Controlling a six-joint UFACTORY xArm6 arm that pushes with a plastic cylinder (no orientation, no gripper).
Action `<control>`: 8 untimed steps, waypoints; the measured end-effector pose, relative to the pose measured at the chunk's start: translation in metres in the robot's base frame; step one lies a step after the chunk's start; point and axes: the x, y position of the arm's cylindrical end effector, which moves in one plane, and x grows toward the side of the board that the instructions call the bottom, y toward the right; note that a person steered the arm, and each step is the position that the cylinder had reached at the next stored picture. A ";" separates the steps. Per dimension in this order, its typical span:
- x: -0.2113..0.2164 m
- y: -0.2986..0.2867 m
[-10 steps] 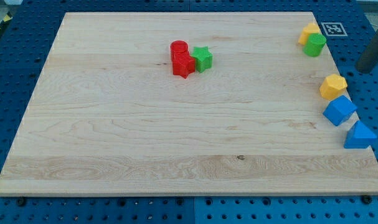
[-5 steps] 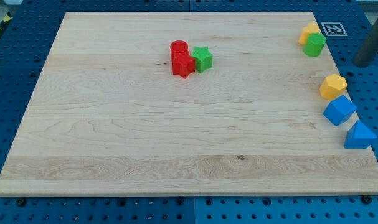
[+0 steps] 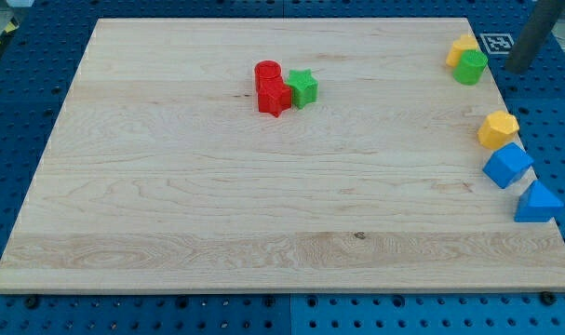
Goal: Separate the green circle from the yellow heart
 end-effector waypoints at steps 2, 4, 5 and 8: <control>0.000 -0.003; 0.006 -0.035; 0.006 -0.073; 0.006 -0.094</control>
